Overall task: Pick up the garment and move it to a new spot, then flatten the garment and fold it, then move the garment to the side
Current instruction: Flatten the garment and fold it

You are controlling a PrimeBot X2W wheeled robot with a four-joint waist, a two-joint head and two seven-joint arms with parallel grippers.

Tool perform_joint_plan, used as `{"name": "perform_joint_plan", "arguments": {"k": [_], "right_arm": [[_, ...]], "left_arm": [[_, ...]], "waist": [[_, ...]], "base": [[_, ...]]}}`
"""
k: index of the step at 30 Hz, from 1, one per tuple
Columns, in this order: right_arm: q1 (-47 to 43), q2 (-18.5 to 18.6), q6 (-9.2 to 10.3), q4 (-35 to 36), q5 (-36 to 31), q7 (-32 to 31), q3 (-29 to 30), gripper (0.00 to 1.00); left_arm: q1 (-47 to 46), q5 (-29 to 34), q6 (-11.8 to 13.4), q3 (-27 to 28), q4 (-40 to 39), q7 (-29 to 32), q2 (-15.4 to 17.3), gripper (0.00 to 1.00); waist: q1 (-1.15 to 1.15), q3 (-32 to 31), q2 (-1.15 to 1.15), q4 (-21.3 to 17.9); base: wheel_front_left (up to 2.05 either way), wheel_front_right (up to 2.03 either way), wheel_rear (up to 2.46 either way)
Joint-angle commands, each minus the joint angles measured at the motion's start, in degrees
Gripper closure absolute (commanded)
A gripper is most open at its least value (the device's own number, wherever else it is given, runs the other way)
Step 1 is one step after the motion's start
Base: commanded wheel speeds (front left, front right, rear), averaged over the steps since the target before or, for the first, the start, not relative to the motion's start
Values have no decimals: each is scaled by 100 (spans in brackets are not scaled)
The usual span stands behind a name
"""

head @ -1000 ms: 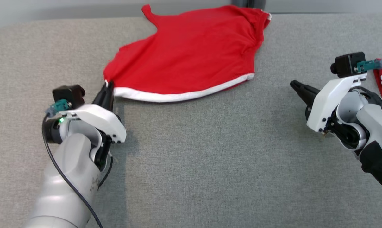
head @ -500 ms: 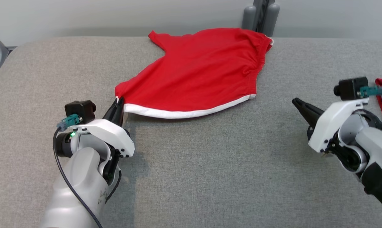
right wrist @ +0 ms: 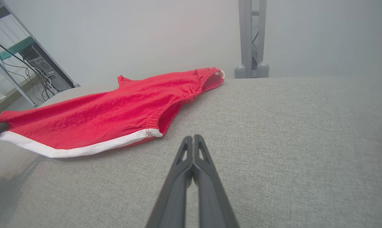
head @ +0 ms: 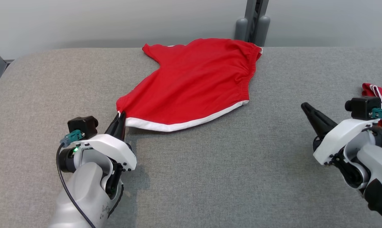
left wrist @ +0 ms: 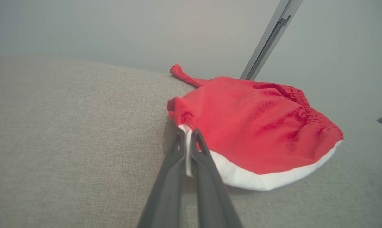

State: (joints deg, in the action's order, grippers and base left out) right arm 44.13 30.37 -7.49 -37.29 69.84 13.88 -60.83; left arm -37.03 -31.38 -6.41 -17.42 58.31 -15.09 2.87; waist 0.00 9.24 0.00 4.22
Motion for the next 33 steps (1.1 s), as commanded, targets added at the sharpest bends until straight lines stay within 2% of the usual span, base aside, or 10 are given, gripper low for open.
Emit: {"name": "perform_joint_plan", "arguments": {"k": [1,2,3,4,5,9,12,15,23,33], "right_arm": [[-51,13,0,-27,-170,91,107,100],[-61,22,0,-60,-322,121,223,99],[-51,14,0,-41,-516,138,487,70],[-93,-18,0,52,-728,142,827,13],[-219,-40,0,134,-1058,133,1176,0],[-1005,-292,0,869,-2278,130,2844,0],[-2146,-740,0,1803,-3481,125,4095,0],[-2830,-1101,-1,2431,-4050,127,4722,0],[-3748,-1592,0,3045,-4708,128,5073,0],[-4077,-1850,0,2987,-4920,128,5039,0]], "left_arm": [[73,-44,42,35,-21,-5,29,100],[98,-41,38,46,-44,-5,29,100],[132,-56,48,69,-71,-5,29,100],[160,-74,61,94,-116,-5,25,100],[180,-89,91,134,-184,-5,24,100],[344,-47,147,237,-366,-5,27,100],[490,-24,155,304,-506,-6,21,100],[567,-11,161,345,-550,-5,23,100],[661,-36,172,460,-628,-5,21,100],[752,-127,191,453,-705,-5,20,100]], "waist": [[0,-14,0,-8],[0,-23,0,-12],[0,-35,0,-21],[0,-41,0,-35],[0,-46,0,-49],[0,-86,0,-106],[0,-112,0,-161],[0,-111,0,-199],[0,-105,0,-263],[0,-141,0,-234]], "base": [[0,0,0],[0,0,0],[0,0,0],[0,0,0],[0,0,0],[0,0,0],[0,0,0],[0,0,0],[0,0,0],[0,0,0]]}}
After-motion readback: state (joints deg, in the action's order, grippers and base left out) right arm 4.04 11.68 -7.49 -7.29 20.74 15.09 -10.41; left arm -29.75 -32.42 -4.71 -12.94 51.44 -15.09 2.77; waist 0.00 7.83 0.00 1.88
